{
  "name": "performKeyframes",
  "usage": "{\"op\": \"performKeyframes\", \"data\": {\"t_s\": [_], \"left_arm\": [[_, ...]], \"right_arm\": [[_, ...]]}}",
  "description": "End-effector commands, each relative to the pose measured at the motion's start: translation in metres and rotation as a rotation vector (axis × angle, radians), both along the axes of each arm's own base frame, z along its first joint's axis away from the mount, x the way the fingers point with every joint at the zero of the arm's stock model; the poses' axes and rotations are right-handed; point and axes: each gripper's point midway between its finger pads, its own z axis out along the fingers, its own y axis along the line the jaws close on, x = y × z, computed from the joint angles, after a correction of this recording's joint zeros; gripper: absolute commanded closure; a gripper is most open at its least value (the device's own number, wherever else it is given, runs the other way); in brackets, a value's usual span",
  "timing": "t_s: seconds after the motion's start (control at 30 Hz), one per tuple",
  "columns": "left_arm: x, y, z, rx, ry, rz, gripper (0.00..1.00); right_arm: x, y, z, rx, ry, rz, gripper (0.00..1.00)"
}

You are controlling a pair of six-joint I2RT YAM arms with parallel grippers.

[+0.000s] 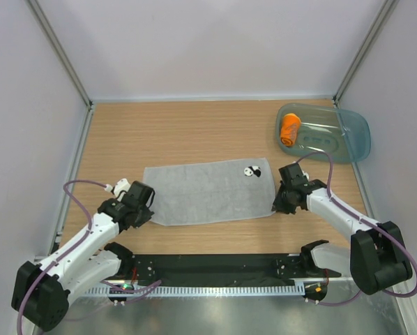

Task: Roll the towels
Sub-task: Fold the towel

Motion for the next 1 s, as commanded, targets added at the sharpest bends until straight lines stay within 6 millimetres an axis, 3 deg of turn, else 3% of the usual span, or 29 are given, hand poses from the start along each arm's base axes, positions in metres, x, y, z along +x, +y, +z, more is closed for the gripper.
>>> {"op": "performKeyframes", "data": {"t_s": [0.0,0.03,0.13,0.33,0.5,0.67,0.87,0.9,0.97], "left_arm": [[0.009,0.004,0.015,0.024,-0.051,0.003,1.0],[0.01,0.005,0.018,0.025,-0.061,0.006,1.0],[0.007,0.014,0.026,0.069,-0.056,0.028,1.0],[0.007,0.01,0.038,0.038,-0.066,0.021,0.99],[0.014,0.014,0.075,0.041,-0.146,0.026,0.99],[0.026,0.011,0.09,0.055,-0.171,0.005,1.0],[0.05,0.013,0.111,0.097,-0.207,0.017,1.0],[0.054,0.017,0.113,0.1,-0.207,0.023,1.0],[0.066,0.017,0.119,0.1,-0.222,0.026,0.99]], "right_arm": [[0.005,0.004,0.007,0.024,-0.039,-0.002,0.91],[0.005,0.004,0.008,0.024,-0.043,-0.003,0.99],[0.005,0.0,0.018,0.012,-0.065,-0.019,0.99],[-0.001,-0.011,0.041,-0.014,-0.089,-0.074,0.99],[-0.002,-0.009,0.051,0.014,-0.115,-0.095,0.99],[0.018,0.0,0.06,0.024,-0.134,-0.066,0.99],[0.058,0.007,0.081,0.005,-0.182,-0.045,0.99],[0.069,0.01,0.093,0.008,-0.211,-0.043,0.99],[0.078,0.011,0.093,-0.011,-0.199,-0.034,0.99]]}}
